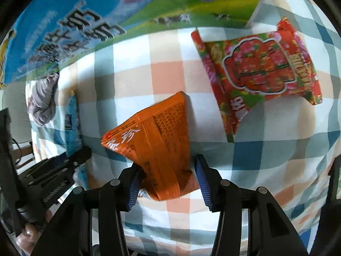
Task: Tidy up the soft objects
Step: 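Grasp the orange snack bag with right tool while left tool grasps the Nestle tube, then lower the tube and orange bag into the box and open both tools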
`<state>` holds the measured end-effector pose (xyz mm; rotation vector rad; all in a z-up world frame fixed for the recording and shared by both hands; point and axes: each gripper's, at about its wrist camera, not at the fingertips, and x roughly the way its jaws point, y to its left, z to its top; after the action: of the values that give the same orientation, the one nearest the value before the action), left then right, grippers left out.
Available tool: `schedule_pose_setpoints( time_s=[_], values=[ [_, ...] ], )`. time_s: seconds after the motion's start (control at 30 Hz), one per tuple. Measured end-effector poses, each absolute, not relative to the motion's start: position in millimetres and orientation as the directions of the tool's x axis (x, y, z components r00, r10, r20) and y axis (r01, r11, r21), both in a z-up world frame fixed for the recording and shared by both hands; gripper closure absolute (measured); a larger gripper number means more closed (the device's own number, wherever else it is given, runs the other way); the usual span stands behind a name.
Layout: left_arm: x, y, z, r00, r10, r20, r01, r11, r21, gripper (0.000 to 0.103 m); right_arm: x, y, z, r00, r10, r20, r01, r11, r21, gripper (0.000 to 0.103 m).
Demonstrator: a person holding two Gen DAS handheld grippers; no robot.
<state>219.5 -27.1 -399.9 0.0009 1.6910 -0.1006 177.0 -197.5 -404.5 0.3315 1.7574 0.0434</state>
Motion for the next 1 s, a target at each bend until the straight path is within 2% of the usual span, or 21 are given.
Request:
schedule_pose_setpoints(
  time_s=[0.1, 0.2, 0.37, 0.8, 1.0],
  values=[
    [207, -39, -387, -0.097, -0.034, -0.995, 0.067, 0.997, -0.041, 0.086, 171, -189, -398, -0.163, 0.216, -0.963, 0.177, 0.966, 0.187, 0.064],
    [200, -43, -370, -0.071, -0.024, -0.997, 0.066, 0.997, -0.029, 0.087, 165, -182, -387, -0.159, 0.197, -0.968, 0.163, 0.972, 0.171, 0.067],
    [191, -46, -335, -0.009, -0.011, -1.000, 0.093, 0.996, -0.012, 0.088, 154, -176, -357, -0.125, 0.194, -0.973, 0.152, 0.973, 0.175, 0.067],
    [185, -58, -213, 0.151, -0.108, -0.983, 0.126, 0.988, -0.089, 0.088, 156, -195, -254, 0.021, 0.240, -0.970, 0.133, 0.961, 0.241, 0.068],
    [220, -65, -198, 0.207, -0.163, -0.965, 0.153, 0.979, -0.132, 0.088, 169, -193, -210, 0.094, 0.277, -0.956, 0.133, 0.948, 0.288, 0.068]
  ],
)
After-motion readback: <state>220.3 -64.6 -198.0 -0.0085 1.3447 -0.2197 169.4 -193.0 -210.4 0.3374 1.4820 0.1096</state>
